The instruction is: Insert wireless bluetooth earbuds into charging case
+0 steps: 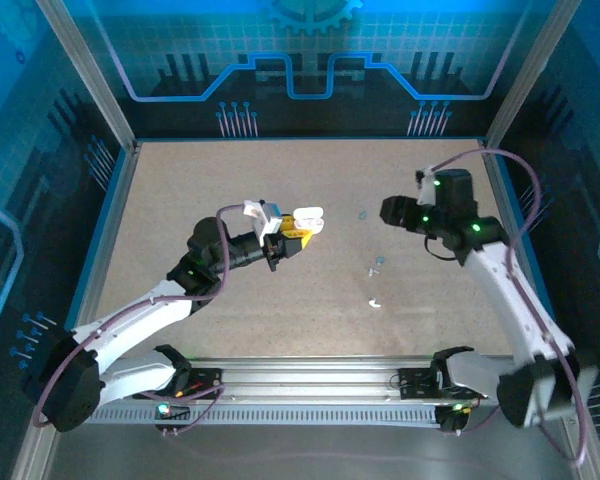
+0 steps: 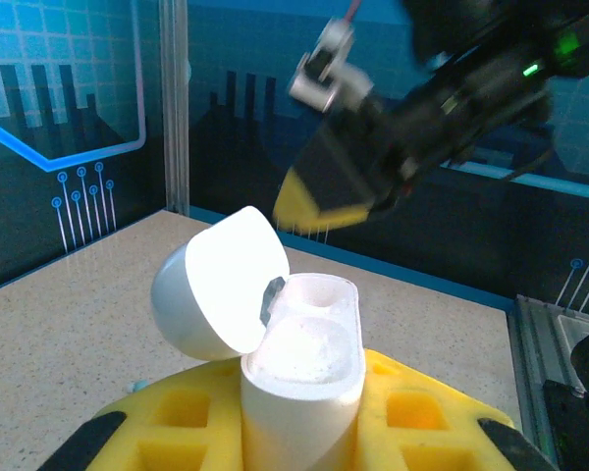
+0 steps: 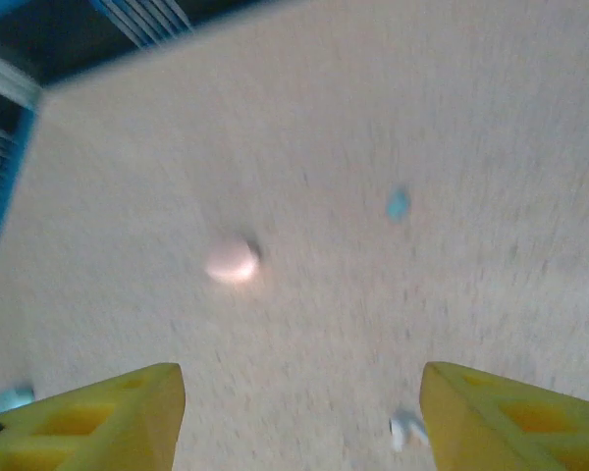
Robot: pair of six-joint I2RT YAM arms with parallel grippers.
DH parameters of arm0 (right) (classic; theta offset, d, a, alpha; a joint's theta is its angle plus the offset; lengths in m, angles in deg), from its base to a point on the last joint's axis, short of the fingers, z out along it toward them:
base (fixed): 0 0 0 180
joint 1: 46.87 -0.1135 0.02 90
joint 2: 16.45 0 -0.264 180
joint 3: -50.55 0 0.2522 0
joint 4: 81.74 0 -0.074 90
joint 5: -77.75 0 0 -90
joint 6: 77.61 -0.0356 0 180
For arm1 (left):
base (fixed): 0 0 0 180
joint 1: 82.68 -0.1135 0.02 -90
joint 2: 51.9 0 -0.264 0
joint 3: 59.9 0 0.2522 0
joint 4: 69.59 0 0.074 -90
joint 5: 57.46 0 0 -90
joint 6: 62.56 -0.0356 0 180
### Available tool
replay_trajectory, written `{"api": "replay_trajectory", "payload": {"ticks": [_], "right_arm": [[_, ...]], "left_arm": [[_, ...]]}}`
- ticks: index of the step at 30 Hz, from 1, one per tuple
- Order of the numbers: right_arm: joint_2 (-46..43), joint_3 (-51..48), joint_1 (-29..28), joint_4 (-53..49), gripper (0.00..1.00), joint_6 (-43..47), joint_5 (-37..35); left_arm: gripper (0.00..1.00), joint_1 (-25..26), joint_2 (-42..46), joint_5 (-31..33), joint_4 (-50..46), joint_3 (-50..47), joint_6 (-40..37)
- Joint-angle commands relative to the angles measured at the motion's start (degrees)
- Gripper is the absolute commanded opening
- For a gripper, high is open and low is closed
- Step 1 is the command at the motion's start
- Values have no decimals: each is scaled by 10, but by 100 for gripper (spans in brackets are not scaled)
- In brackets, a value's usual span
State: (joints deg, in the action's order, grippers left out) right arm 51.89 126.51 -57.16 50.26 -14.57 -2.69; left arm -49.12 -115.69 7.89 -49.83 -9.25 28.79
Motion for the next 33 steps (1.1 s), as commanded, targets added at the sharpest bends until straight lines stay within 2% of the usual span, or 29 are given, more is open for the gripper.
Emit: {"api": "replay_trajectory", "payload": {"ticks": [1, 5, 11, 24, 33], "right_arm": [[82, 2, -7, -109, 63, 25, 47], [166, -6, -38, -104, 61, 34, 22], [231, -7, -76, -86, 60, 32, -15], [277, -17, -99, -84, 62, 10, -76], [297, -26, -99, -59, 64, 7, -64]], "left_arm": [[21, 4, 16, 12, 32, -3, -8], [21, 5, 19, 14, 28, -3, -6], [21, 5, 30, 22, 13, -2, -11], [22, 6, 27, 21, 8, 2, -7], [22, 6, 26, 21, 3, 5, -4]]}}
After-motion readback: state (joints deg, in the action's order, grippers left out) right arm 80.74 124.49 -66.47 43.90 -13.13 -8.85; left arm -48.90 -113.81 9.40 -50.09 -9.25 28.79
